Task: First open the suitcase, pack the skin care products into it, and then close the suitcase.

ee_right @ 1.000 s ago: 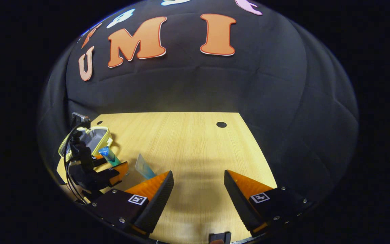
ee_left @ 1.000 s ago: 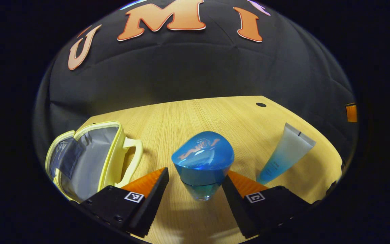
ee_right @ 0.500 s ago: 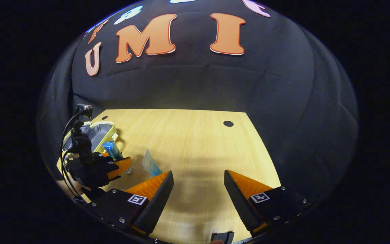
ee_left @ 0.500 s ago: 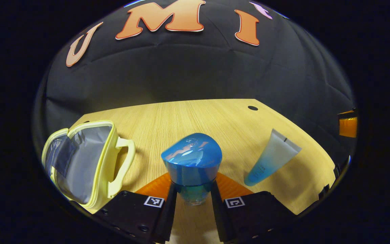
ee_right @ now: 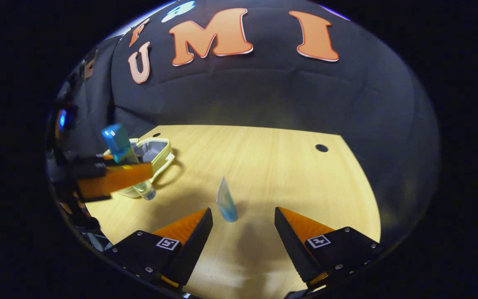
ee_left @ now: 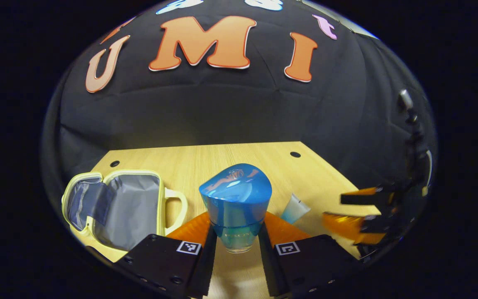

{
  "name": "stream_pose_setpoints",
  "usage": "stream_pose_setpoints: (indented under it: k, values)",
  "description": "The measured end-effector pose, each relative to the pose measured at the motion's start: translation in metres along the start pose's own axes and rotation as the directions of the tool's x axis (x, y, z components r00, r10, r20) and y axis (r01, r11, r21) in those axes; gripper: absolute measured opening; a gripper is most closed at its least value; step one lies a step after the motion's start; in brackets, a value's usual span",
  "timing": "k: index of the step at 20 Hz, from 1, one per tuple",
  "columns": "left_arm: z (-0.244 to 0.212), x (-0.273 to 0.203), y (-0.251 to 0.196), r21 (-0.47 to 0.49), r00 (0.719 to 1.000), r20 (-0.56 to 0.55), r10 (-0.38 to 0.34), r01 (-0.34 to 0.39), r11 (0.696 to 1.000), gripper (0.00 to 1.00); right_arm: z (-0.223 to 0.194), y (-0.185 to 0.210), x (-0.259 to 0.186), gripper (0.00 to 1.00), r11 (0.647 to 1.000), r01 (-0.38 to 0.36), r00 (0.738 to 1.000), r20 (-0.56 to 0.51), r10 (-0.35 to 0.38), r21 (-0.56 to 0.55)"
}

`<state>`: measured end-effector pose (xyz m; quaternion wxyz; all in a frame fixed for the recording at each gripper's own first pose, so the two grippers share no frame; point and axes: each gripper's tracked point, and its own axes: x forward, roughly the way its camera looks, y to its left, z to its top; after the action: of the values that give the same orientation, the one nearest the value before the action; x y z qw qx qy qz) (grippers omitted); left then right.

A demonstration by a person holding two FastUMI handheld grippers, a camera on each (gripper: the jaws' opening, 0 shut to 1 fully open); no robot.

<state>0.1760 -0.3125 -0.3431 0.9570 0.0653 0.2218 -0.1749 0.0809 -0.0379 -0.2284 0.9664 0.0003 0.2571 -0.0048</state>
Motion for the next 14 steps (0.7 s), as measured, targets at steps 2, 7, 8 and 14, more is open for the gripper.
stream_pose_setpoints:
  k: [2, 7, 8, 14]
  values:
    - [0.013, -0.022, 0.006, -0.011, 1.0, 0.013, 0.015, -0.014, 1.0, 0.51, -0.006, 0.014, 0.02, 0.96, 0.999, -0.042, 0.999, -0.021, 0.043, 0.017]
    - [0.026, -0.069, 0.031, 0.008, 0.996, 0.024, 0.083, -0.083, 0.997, 0.5, -0.019, 0.019, 0.066, 0.94, 0.999, -0.046, 0.997, -0.062, 0.045, -0.023]
    - [0.025, -0.078, 0.039, 0.004, 0.995, 0.019, 0.097, -0.097, 0.995, 0.5, -0.022, 0.02, 0.073, 0.88, 0.999, -0.044, 0.996, -0.073, 0.041, -0.032]
    - [0.016, -0.1, 0.074, -0.043, 0.988, -0.018, 0.156, -0.156, 0.987, 0.51, -0.036, 0.022, 0.094, 0.66, 0.998, -0.035, 0.992, -0.124, 0.028, -0.052]
